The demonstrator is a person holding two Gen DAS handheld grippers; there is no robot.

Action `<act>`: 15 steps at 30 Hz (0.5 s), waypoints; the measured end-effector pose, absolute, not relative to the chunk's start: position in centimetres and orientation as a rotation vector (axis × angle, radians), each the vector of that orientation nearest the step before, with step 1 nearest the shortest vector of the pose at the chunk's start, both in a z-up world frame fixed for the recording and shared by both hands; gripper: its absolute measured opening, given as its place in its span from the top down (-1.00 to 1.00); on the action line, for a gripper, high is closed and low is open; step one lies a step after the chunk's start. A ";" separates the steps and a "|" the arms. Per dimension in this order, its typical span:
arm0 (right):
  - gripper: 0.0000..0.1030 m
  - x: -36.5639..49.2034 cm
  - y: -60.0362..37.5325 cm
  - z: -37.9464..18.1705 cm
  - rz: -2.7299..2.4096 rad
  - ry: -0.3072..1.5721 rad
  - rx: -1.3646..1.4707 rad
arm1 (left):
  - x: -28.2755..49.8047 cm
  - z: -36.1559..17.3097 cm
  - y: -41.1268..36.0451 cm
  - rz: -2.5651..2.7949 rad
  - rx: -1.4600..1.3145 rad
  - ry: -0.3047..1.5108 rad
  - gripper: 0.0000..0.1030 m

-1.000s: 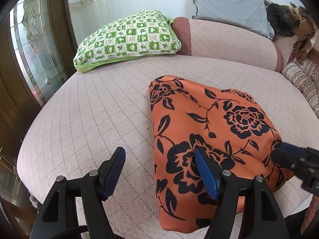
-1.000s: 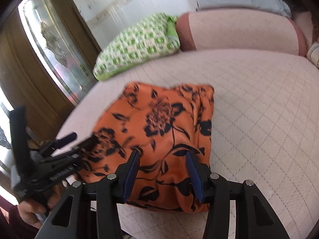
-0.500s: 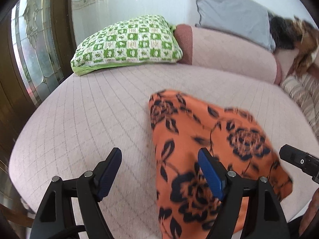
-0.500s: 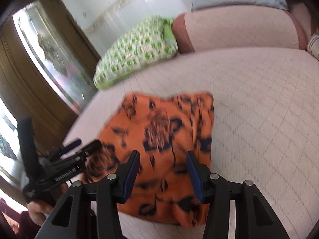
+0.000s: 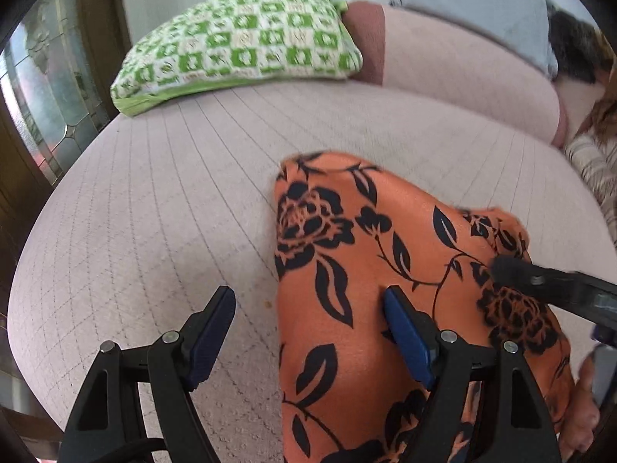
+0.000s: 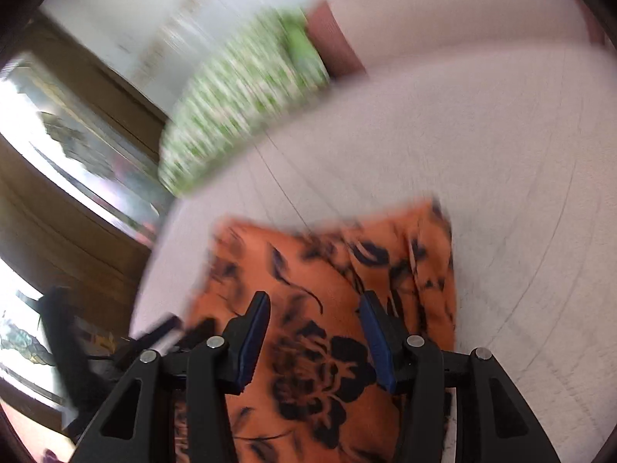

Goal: Fold small clothes

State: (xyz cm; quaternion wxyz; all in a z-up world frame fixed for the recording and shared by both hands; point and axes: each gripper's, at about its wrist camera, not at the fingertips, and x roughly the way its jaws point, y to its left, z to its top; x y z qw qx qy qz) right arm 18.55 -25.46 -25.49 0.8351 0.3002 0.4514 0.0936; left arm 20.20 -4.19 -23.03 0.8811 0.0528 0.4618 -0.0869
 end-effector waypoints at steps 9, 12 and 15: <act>-0.02 14.6 -25.7 -23.5 0.179 0.848 0.583 | 17.4 -21.9 -3.8 -0.144 0.140 0.886 -0.59; -0.02 11.5 -25.6 -22.3 0.184 0.796 0.567 | 14.9 -20.9 -3.8 -0.133 0.183 0.828 -0.59; -0.03 8.8 -25.5 -21.9 0.205 0.775 0.592 | 13.2 -20.4 -3.3 -0.138 0.162 0.811 -0.59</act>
